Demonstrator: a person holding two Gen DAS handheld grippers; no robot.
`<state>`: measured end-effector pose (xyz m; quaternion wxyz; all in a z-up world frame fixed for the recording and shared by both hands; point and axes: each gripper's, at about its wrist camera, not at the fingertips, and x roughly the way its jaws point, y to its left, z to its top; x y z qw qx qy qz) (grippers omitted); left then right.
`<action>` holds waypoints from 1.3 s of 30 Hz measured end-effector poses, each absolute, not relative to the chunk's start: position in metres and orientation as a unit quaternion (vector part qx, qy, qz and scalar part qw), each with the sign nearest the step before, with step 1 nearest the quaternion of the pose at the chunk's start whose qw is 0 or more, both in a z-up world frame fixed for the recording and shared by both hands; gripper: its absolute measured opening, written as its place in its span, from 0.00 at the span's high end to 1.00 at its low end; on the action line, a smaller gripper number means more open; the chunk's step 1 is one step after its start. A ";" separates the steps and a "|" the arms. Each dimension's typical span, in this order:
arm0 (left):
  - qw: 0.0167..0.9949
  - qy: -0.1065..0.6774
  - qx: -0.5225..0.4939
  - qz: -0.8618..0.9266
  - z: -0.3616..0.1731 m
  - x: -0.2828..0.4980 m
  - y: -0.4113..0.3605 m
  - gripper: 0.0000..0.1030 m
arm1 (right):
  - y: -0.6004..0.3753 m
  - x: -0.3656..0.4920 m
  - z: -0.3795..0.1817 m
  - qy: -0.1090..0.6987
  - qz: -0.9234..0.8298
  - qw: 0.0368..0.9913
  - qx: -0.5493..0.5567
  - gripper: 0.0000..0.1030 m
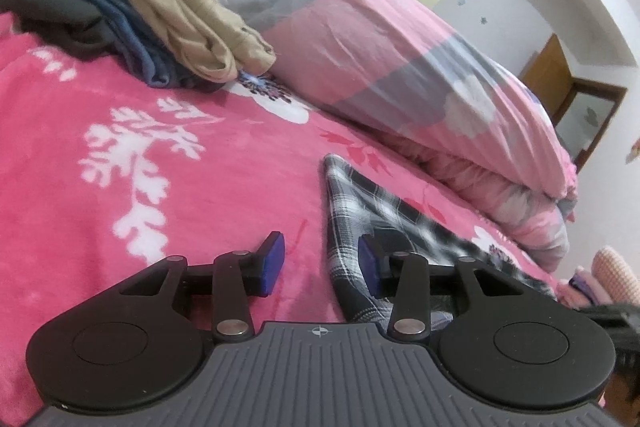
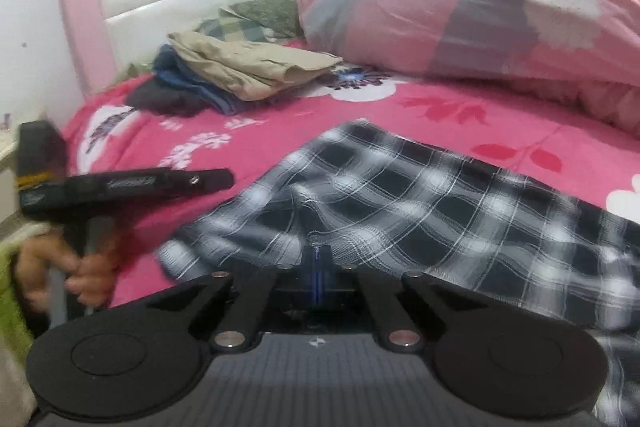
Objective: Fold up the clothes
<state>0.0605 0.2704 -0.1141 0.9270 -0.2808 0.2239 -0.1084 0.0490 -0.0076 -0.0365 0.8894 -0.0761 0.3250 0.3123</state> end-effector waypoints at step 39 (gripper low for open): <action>0.955 0.191 -0.182 -0.135 -0.074 -0.042 0.287 0.68 | 0.069 -0.016 -0.049 0.262 0.417 0.863 -0.113 0.70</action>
